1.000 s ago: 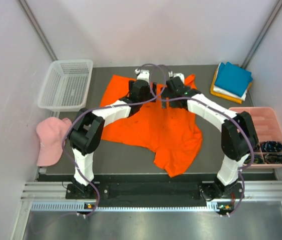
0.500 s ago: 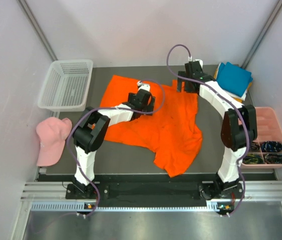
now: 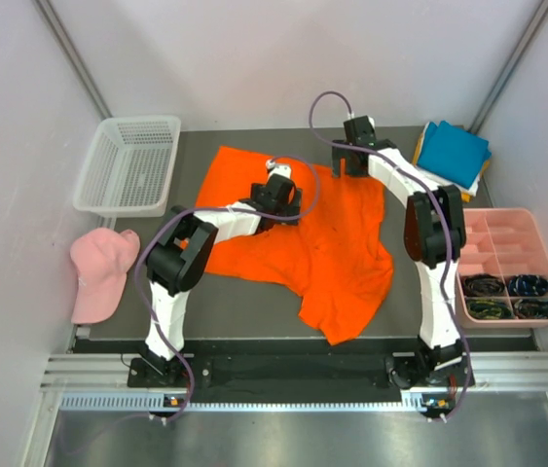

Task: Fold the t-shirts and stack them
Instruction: Flatten out the tshirt

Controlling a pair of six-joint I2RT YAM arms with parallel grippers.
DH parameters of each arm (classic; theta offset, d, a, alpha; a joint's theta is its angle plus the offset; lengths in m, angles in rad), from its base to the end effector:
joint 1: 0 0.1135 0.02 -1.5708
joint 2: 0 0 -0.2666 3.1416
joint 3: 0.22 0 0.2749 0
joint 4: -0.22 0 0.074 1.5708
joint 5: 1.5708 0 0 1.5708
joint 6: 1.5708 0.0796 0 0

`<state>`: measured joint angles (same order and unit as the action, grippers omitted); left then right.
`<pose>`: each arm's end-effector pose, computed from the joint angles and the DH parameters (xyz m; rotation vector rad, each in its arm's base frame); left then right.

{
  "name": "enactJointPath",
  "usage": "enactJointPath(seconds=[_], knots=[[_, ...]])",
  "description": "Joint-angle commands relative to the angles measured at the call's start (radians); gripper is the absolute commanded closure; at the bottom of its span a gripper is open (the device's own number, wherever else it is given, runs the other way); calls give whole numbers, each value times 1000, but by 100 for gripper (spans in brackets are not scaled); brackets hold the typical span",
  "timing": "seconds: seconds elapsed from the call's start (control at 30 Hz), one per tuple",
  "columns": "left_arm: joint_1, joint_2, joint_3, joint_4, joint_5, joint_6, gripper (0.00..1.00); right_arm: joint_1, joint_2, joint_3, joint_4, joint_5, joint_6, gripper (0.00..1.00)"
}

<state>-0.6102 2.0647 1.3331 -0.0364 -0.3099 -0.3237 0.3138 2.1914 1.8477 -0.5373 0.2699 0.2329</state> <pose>0.4186 -0.2631 0.1096 0.1768 2.2898 -0.1182 0.5237 0.1477 0.1802 0.0200 2.4105 -0.0813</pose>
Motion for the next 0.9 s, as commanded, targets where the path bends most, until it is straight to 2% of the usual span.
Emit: enactJointPath(seconds=[0.0,0.27,0.7,0.8,0.87], knots=[[-3,63,-2,-60,55,-18,6,4,100,169,-36,3,-55,1],[-5,49,-6,-100,32,1,7,-1,235,341,-85,12,-115,1],[-5,-3,-71,-137,-27,17,7,-36,292,398,-128,-69,-104,1],[-5,-17,-86,-138,-35,17,7,-36,248,375,-112,-43,-89,1],[-5,-23,-91,-141,-44,20,8,-36,187,273,-57,-52,-76,1]])
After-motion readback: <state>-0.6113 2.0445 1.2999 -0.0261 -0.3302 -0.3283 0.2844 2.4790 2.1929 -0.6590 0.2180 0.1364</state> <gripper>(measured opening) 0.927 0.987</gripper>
